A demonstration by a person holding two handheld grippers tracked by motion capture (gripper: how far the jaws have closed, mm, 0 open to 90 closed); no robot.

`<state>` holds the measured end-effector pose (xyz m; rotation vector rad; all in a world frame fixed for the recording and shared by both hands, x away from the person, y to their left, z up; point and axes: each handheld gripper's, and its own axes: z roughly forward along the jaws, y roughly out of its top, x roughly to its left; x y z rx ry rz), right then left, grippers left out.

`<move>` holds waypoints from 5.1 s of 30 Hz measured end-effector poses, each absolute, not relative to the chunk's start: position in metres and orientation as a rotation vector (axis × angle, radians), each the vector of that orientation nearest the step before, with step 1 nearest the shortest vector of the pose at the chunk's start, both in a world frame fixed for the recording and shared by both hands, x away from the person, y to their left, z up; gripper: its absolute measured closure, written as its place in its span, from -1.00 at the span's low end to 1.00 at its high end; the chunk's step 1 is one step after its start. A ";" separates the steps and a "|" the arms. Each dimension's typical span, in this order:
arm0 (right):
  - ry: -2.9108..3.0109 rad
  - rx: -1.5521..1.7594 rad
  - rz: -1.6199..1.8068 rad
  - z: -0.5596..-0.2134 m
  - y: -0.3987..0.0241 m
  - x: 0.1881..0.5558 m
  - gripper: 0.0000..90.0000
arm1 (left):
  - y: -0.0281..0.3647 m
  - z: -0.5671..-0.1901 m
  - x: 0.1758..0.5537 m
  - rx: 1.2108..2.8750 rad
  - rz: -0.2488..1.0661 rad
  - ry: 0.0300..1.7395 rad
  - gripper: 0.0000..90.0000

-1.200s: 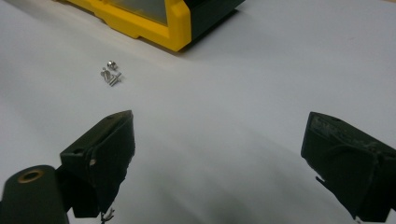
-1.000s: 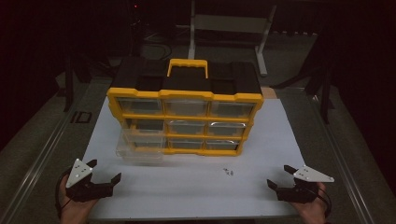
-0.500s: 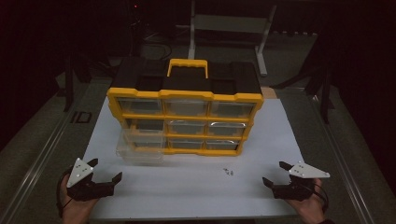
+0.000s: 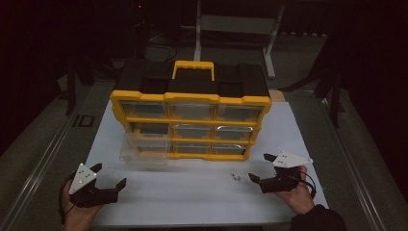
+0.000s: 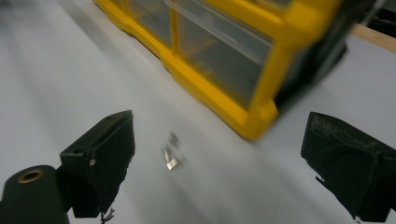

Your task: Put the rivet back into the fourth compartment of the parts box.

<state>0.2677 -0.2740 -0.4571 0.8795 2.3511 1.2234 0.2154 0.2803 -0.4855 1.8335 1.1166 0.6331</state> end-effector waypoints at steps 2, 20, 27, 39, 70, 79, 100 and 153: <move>2.361 0.855 1.225 -0.455 -0.265 0.271 -0.78 | 0.280 -0.485 0.215 1.833 0.635 1.112 -1.00; 2.553 0.701 1.135 -0.458 -0.227 0.288 -0.69 | 0.279 -0.485 0.215 1.839 0.636 1.090 -1.00; 2.659 0.632 1.020 -0.467 -0.223 0.290 -0.65 | 0.278 -0.485 0.215 1.843 0.630 1.086 -1.00; 2.865 0.503 0.811 -0.490 -0.219 0.297 0.00 | 0.277 -0.486 0.215 1.852 0.621 1.085 -1.00; 2.931 0.577 0.703 -0.492 -0.230 0.303 0.86 | 0.276 -0.487 0.216 1.863 0.619 1.081 -1.00; 2.908 0.458 0.735 -0.450 -0.219 0.296 0.85 | 0.276 -0.487 0.216 1.866 0.617 1.080 -1.00; 2.881 0.177 1.067 -0.388 -0.110 0.309 0.85 | 0.276 -0.487 0.215 1.863 0.615 1.079 -1.00; 2.753 0.113 1.203 -0.352 -0.062 0.310 -0.54 | 0.276 -0.487 0.215 1.872 0.617 1.071 -1.00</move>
